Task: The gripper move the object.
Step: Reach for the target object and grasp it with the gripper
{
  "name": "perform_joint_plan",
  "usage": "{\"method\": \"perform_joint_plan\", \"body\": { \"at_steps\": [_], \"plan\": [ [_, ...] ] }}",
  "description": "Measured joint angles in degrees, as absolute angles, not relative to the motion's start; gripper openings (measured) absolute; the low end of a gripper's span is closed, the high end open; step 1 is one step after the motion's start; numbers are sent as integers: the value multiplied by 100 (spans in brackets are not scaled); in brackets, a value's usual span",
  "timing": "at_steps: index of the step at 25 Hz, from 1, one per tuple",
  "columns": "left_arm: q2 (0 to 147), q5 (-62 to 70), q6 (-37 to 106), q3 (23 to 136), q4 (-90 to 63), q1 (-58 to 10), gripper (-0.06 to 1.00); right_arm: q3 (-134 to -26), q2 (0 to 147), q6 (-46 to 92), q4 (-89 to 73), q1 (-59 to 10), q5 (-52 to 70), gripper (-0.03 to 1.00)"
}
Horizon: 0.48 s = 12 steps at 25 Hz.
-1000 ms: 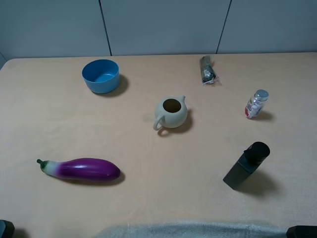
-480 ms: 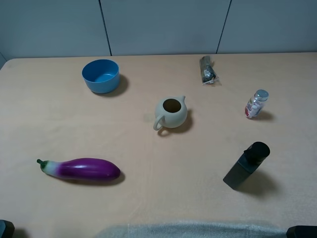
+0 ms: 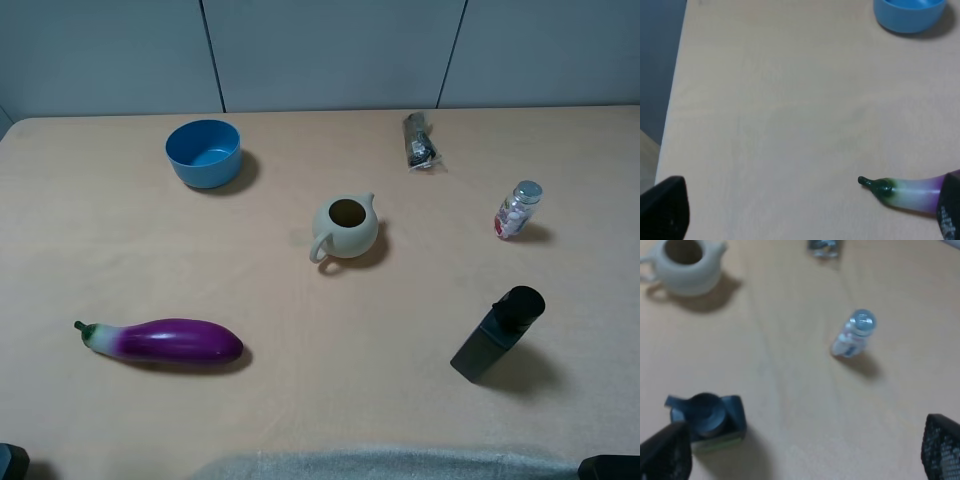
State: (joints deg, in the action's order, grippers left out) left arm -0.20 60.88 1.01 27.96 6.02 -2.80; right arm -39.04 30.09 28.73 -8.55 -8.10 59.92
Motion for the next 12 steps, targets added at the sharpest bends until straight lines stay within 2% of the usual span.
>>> {"method": "perform_joint_plan", "body": {
  "at_steps": [12],
  "plan": [
    [-20, 6088, 101, 2796, 602, -280, 99, -3917, 4474, 3508, -113, -2352, 6009, 69]
  ]
}}
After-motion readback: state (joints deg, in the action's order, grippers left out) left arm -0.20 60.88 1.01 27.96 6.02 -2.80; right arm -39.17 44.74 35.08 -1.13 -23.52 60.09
